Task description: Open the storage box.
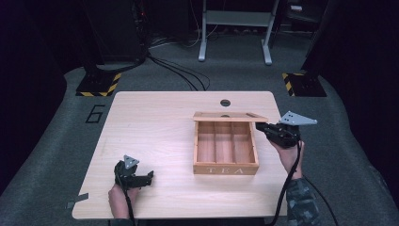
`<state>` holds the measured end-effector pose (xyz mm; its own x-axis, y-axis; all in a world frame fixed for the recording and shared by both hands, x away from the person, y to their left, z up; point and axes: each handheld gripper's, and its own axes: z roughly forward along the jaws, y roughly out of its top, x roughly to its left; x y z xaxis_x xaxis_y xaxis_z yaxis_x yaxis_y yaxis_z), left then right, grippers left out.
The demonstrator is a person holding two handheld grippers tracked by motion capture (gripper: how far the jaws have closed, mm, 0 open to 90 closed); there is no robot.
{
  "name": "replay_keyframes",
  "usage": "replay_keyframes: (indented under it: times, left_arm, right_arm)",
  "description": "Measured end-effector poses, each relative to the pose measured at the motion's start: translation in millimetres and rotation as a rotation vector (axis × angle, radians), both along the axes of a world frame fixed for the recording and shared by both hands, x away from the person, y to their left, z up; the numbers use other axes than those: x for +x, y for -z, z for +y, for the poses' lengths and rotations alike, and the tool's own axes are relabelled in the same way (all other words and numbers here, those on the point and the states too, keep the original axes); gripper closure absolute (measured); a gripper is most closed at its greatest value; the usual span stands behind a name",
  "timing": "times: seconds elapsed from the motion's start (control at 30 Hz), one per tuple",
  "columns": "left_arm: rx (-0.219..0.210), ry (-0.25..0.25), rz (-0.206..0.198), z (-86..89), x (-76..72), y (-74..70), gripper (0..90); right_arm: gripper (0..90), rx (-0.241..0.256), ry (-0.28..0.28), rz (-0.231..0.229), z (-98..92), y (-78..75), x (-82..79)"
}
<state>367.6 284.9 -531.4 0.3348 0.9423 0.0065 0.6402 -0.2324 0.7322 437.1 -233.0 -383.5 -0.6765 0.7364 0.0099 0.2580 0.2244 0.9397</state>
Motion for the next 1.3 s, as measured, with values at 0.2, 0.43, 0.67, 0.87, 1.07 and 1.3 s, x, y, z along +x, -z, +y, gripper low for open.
replay_keyframes:
  times: [0.2, 0.43, 0.67, 0.87, 1.07, 1.3]
  left_arm:
    - [0.000, -0.001, 0.000, 0.0, 0.0, 0.0, 4.9]
    - [-0.001, -0.001, -0.001, -0.1, 0.0, 0.0, 4.9]
    - [0.003, 0.001, -0.003, 0.1, 0.1, 0.2, 4.9]
    - [0.003, 0.001, -0.003, 0.1, 0.1, 0.2, 4.9]
    - [0.004, 0.001, -0.004, 0.1, 0.1, 0.2, 5.0]
    - [0.004, 0.001, -0.004, 0.1, 0.1, 0.2, 4.9]
  right_arm:
    - [86.1, -0.007, -0.002, -0.003, 1.2, -4.2, 6.3]
    - [86.5, -0.012, 0.001, -0.002, 2.6, -6.8, 11.6]
    - [86.7, -0.017, 0.001, -0.002, 4.2, -9.3, 17.4]
    - [86.8, -0.017, 0.005, -0.001, 5.4, -10.6, 22.0]
    - [87.0, -0.018, 0.006, -0.006, 5.1, -12.3, 26.1]
    - [87.0, -0.008, 0.003, -0.003, 4.3, -12.3, 31.3]
